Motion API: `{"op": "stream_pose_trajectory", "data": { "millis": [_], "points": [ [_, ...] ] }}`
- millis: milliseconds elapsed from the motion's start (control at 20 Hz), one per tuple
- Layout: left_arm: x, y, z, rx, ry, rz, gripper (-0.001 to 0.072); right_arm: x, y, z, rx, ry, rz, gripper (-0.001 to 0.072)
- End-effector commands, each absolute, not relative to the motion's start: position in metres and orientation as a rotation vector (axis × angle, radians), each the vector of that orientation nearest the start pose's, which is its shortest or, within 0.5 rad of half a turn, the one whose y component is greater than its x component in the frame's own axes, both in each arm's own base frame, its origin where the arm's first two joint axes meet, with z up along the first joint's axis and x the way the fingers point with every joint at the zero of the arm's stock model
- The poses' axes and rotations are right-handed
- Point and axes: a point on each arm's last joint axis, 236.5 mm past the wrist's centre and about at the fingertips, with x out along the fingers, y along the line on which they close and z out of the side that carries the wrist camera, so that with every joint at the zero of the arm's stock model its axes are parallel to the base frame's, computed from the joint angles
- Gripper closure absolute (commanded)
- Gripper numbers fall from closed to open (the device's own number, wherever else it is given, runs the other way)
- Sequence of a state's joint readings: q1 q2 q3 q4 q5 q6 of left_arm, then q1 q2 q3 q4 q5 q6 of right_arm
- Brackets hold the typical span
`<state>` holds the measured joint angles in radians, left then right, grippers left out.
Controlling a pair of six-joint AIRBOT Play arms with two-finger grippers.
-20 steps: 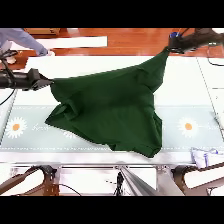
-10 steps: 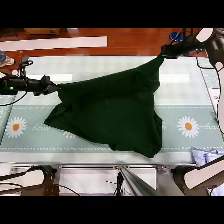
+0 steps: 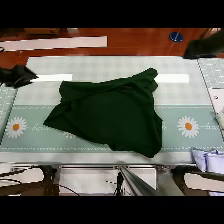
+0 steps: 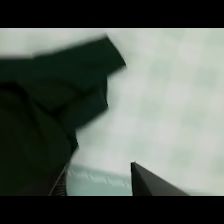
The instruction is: Fold the shirts.
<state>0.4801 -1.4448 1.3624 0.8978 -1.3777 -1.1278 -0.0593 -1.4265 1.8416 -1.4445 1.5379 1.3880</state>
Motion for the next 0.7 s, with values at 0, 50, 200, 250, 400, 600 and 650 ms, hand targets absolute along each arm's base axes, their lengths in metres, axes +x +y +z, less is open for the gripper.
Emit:
{"op": "stream_pose_trajectory", "data": {
  "millis": [0,50,200,250,400,600,650],
  "points": [
    [0.343,0.086,0.018,-0.479,1.398,-0.243,0.0084,0.38,-0.024,0.165,-0.106,1.215,0.059,0.0239],
    [0.325,0.089,0.003,-0.484,1.466,-0.226,0.0084,0.373,-0.025,0.15,-0.1,1.23,0.059,0.0239],
    [0.288,0.08,-0.029,-0.489,1.599,-0.25,0.0083,0.346,-0.032,0.085,-0.068,1.295,0.052,0.0236],
    [0.282,0.075,-0.035,-0.488,1.617,-0.271,0.0082,0.334,-0.035,0.062,-0.047,1.327,0.055,0.0235],
    [0.273,0.078,-0.045,-0.448,1.643,-0.282,0.0012,0.302,-0.033,0.014,0.076,1.403,0.104,0.0234],
    [0.274,0.08,-0.057,-0.428,1.657,-0.287,0.0012,0.293,-0.03,0.002,0.217,1.399,0.163,0.0235],
    [0.274,0.078,-0.06,-0.434,1.667,-0.294,0.0011,0.294,-0.031,0.003,0.228,1.391,0.165,0.0234]
  ]
}}
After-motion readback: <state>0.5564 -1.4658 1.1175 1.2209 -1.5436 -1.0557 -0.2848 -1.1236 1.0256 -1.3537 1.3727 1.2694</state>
